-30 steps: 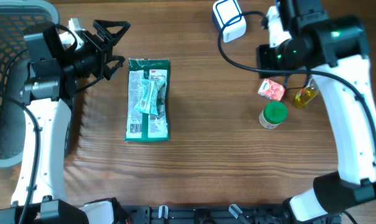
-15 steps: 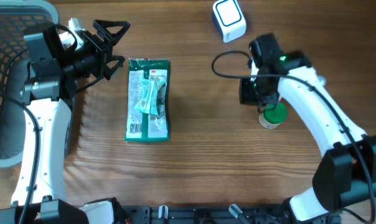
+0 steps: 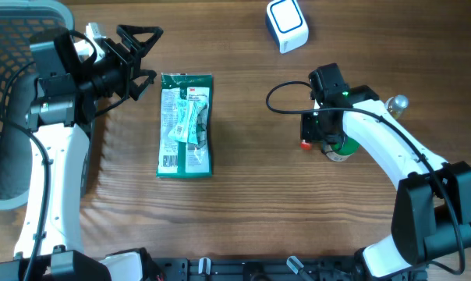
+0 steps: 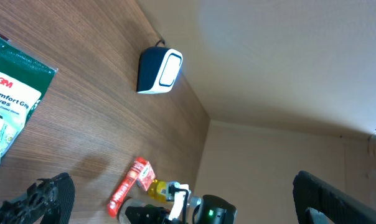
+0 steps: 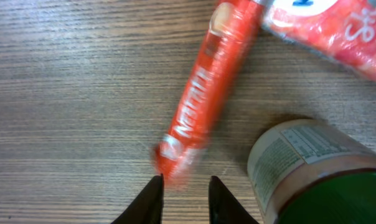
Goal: Scan the item barcode
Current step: 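Carry the Nescafe stick right and set it down by the jar, then move the right gripper to the green 3M gloves pack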
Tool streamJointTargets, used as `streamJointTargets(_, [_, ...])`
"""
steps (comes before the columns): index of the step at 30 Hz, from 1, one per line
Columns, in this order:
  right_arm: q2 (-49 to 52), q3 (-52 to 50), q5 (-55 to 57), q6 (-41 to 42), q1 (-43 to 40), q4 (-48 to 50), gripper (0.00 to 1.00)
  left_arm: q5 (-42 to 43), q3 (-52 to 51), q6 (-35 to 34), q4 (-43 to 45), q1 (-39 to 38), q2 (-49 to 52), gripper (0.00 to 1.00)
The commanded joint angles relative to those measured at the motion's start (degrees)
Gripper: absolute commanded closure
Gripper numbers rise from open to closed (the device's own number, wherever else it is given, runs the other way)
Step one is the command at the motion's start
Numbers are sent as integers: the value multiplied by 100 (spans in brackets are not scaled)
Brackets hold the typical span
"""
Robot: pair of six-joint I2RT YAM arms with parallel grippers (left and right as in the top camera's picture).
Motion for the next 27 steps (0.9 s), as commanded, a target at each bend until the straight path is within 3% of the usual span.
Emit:
streamJointTargets(1, [33,-26,144,-4,17,-17,64,-9,48,94,13,20,-85,0])
streamJointTargets(5, [13,181,144,-232,17,-116,62,-9,48,94,13,22,-85,0])
streamJointTargets(9, [2,1130,22,-297,17,-839,62,-9,48,94,13,22,-85,0])
streamJointTargets(13, [-24,1401,-890,-295,17,-962,61,-9,48,94,15,22,-85,0])
streamJointTargets(16, [-2,1344,-1991,-295,79,-643,62,-9,48,94,13,22,-85,0])
streamJointTargets(19, [7,1259,-2334,-214,358,-313,62,-9,48,94,13,22,-85,0])
streamJointTargets(23, [39,1043,-2345,603,909,402,64,-9,48,94,15,22,-85,0])
streamJointTargets(25, [57,907,-2201,1259,1338,935,55,-9,48,94,13,22,-85,0])
streamJointTargets(27, [57,870,-1856,1932,1620,1064,69,-9,48,94,13,22,-85,0])
